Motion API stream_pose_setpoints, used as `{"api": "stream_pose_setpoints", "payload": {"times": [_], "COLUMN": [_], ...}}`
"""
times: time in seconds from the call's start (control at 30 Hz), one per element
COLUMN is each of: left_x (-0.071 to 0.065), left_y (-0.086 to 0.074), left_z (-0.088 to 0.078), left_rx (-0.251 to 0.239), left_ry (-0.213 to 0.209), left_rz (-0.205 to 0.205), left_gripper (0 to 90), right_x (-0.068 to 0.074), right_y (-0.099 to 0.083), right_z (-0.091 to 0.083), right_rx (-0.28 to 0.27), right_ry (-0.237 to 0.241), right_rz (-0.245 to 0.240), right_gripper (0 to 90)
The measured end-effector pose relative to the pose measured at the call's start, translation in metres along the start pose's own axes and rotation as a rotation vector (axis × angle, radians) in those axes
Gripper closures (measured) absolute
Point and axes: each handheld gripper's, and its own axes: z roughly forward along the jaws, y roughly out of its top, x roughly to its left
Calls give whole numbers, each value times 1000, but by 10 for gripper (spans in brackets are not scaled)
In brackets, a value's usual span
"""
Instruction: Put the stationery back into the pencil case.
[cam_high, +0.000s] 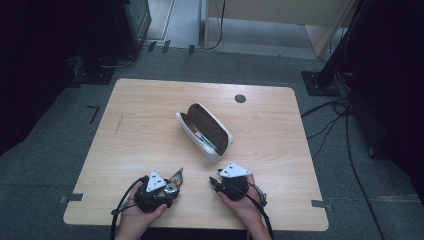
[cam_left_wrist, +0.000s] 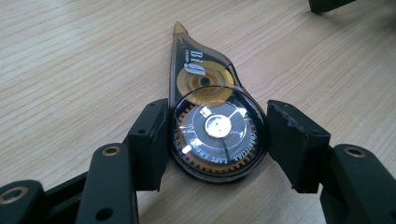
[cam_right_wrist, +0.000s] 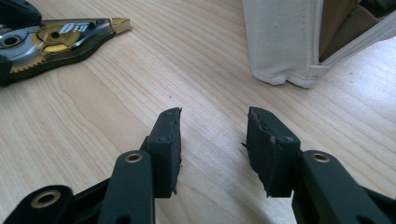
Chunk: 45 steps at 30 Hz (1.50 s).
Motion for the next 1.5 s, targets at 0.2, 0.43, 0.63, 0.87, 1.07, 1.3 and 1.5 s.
{"api": "stream_pose_setpoints", "payload": {"times": [0.2, 0.43, 0.63, 0.87, 1.07, 1.3, 1.5], "left_x": [4, 5, 7, 7, 6, 5, 7], "left_y": [2, 6, 6, 10, 13, 17, 18], "left_z": [-1, -2, -2, 1, 1, 0, 1], "left_rx": [-4, -2, 2, 2, 1, -3, 5], "left_ry": [-34, -57, -75, -95, -108, -137, -163], "left_rz": [-21, -27, -24, -34, -35, -42, -60], "left_gripper": [421, 421, 421, 421, 421, 421, 422], "right_x": [2, 7, 11, 16, 19, 30, 34], "right_y": [0, 1, 4, 7, 9, 14, 18], "right_z": [0, 2, 5, 9, 10, 16, 19], "right_rx": [-3, 4, 8, -7, -30, -39, -106], "right_ry": [75, 159, 199, 186, 252, 257, 260], "right_rz": [-23, -107, -153, -196, -206, -302, -339], "right_gripper": [542, 533, 541, 542, 553, 547, 566]}}
